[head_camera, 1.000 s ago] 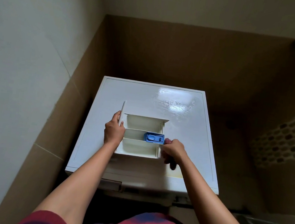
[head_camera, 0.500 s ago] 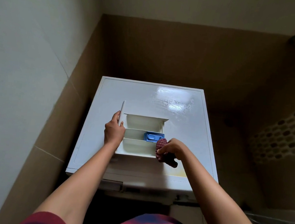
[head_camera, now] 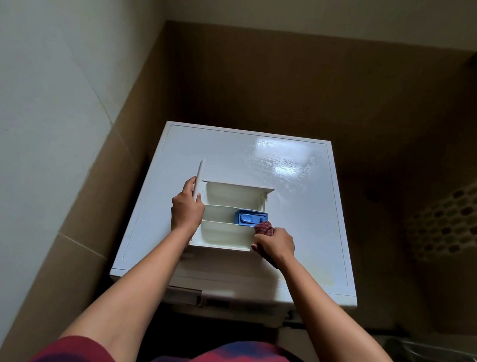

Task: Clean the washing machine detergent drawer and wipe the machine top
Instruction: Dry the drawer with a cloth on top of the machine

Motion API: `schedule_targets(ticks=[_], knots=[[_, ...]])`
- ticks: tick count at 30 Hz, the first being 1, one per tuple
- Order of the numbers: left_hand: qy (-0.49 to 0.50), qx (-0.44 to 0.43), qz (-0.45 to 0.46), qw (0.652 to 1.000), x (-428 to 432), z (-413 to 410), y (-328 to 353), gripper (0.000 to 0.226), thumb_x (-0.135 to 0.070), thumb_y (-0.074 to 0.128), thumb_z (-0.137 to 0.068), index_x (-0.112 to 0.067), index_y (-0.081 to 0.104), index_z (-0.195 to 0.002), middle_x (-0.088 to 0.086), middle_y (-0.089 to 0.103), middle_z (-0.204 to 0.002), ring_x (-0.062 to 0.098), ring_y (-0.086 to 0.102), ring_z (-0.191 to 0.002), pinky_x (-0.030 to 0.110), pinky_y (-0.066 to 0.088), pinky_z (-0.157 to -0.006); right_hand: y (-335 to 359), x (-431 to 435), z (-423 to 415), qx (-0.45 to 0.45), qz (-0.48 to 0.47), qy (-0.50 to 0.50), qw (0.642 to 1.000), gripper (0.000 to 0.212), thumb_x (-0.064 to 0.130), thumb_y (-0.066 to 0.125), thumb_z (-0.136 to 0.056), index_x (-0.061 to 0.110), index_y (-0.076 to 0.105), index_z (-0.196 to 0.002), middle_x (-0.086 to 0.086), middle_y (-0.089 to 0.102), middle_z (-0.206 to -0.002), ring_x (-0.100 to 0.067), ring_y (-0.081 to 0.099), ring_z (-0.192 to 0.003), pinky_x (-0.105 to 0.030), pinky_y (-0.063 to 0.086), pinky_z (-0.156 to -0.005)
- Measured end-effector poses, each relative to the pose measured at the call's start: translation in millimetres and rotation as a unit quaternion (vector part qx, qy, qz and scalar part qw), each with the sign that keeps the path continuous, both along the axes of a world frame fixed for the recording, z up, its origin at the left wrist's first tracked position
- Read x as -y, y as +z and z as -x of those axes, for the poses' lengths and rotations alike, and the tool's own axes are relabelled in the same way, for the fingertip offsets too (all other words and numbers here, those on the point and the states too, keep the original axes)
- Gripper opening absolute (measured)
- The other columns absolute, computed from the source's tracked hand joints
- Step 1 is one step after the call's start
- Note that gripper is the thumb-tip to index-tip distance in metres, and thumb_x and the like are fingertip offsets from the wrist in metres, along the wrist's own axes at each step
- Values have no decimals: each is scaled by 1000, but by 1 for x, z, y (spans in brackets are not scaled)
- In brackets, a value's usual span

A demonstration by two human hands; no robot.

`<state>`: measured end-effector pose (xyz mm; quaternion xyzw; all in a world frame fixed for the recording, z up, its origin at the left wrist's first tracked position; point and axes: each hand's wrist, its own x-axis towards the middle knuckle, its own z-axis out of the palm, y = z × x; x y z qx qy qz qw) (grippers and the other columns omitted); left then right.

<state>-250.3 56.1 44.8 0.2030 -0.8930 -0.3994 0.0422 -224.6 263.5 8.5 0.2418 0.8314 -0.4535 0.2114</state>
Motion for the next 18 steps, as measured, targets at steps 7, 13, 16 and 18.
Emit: schedule_targets(ticks=[7, 13, 16, 18], knots=[[-2, 6, 4, 1000, 2, 1, -1, 41, -11, 48, -97, -16, 45, -138, 16, 63, -115, 36, 62, -97, 45, 55, -84, 2, -12, 2, 96, 291, -144, 941, 5, -4, 64, -77, -3, 61, -73, -13, 61, -56, -18, 63, -46, -21, 50, -44], [-2, 5, 4, 1000, 1, 2, -1, 42, -10, 48, -97, -16, 46, -138, 16, 64, -116, 35, 62, -97, 44, 54, -83, -5, -35, 8, 156, 286, -123, 937, 5, 8, 61, -82, 3, 61, -82, -12, 61, -64, -21, 56, -52, -26, 45, -50], [-1, 8, 3, 1000, 1, 3, -1, 42, -10, 48, -97, -17, 46, -138, 14, 63, -119, 36, 61, -99, 44, 54, -85, -2, -37, 14, 162, 237, -34, 957, 16, 11, 69, -79, 1, 60, -88, -14, 61, -71, -23, 57, -55, -30, 47, -53], [-2, 10, 2, 1000, 1, 3, 0, 42, -10, 48, -97, -17, 45, -139, 14, 63, -120, 36, 61, -100, 44, 54, -86, 2, -40, 21, 182, 216, 6, 959, 21, 13, 73, -78, 1, 60, -89, -13, 64, -72, -22, 61, -56, -30, 50, -55]])
